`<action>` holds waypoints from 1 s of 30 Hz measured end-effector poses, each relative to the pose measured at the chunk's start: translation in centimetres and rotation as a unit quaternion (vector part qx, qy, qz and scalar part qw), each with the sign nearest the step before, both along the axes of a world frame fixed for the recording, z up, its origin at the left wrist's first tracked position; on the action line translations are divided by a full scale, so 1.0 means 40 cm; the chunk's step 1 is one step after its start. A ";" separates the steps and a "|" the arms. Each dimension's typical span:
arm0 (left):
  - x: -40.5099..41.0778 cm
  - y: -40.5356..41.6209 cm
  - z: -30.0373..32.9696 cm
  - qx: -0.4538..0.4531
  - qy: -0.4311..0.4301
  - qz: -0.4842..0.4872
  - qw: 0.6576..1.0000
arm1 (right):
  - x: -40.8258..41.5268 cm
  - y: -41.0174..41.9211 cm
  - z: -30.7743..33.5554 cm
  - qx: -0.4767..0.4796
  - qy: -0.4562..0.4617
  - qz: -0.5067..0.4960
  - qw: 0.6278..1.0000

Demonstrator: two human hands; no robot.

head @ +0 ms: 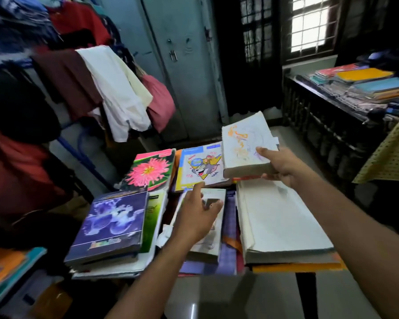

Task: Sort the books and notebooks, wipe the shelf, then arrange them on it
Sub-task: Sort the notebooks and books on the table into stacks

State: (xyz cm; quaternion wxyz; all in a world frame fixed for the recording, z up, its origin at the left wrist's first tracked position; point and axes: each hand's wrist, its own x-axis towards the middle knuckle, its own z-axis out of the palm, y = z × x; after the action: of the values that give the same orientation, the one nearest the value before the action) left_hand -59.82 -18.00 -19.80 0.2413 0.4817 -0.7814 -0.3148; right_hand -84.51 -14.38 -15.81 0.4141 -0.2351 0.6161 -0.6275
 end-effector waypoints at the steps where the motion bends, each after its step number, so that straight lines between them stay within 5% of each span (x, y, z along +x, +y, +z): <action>1: -0.008 -0.012 -0.013 -0.020 -0.033 0.007 0.999 | -0.031 -0.023 -0.004 0.007 -0.002 -0.012 1.000; 8: -0.019 -0.038 -0.042 -0.065 -0.084 0.033 0.994 | -0.134 -0.134 -0.065 0.106 0.066 -0.008 0.992; 10: -0.020 -0.041 -0.035 -0.058 -0.077 0.022 0.995 | -0.148 -0.139 -0.051 0.156 0.202 -0.031 0.966; 12: -0.015 -0.038 -0.030 -0.028 -0.038 0.011 0.999 | -0.140 -0.130 -0.028 0.241 0.359 -0.063 0.900; 14: 0.006 -0.030 -0.015 -0.001 0.033 0.004 0.999 | -0.079 -0.117 0.000 0.225 0.415 -0.079 0.878; 18: 0.090 0.008 0.039 -0.084 0.114 0.036 0.989 | 0.194 -0.119 0.042 0.026 0.403 0.072 0.912; 24: 0.475 0.089 0.103 -0.222 0.157 0.201 0.941 | 0.778 -0.112 0.053 -0.143 0.269 0.305 0.902; 30: 1.012 0.238 0.059 -0.300 -0.050 0.440 0.845 | 1.324 -0.030 -0.011 -0.159 0.179 0.501 0.832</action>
State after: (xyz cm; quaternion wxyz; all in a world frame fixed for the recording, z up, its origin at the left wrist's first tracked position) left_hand -19.33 -8.50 -17.44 0.4475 0.6941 -0.5553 0.0986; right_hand -31.56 -15.59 -16.26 0.5109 -0.6825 0.3689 -0.3704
